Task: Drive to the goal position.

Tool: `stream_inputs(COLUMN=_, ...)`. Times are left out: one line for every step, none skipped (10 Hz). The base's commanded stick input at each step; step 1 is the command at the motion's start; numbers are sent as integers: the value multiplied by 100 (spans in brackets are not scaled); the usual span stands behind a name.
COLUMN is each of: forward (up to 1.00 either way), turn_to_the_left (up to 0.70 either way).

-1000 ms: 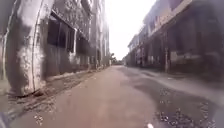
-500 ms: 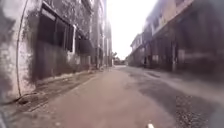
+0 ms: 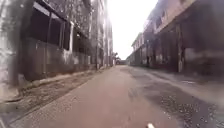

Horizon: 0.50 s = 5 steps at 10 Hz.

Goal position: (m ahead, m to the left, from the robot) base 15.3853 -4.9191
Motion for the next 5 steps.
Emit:
stream_inputs(forward=100, turn_to_the_left=0)
stream_inputs(forward=100, turn_to_the_left=0)
stream_inputs(forward=100, turn_to_the_left=0)
stream_inputs(forward=100, turn_to_the_left=0)
stream_inputs(forward=100, turn_to_the_left=0)
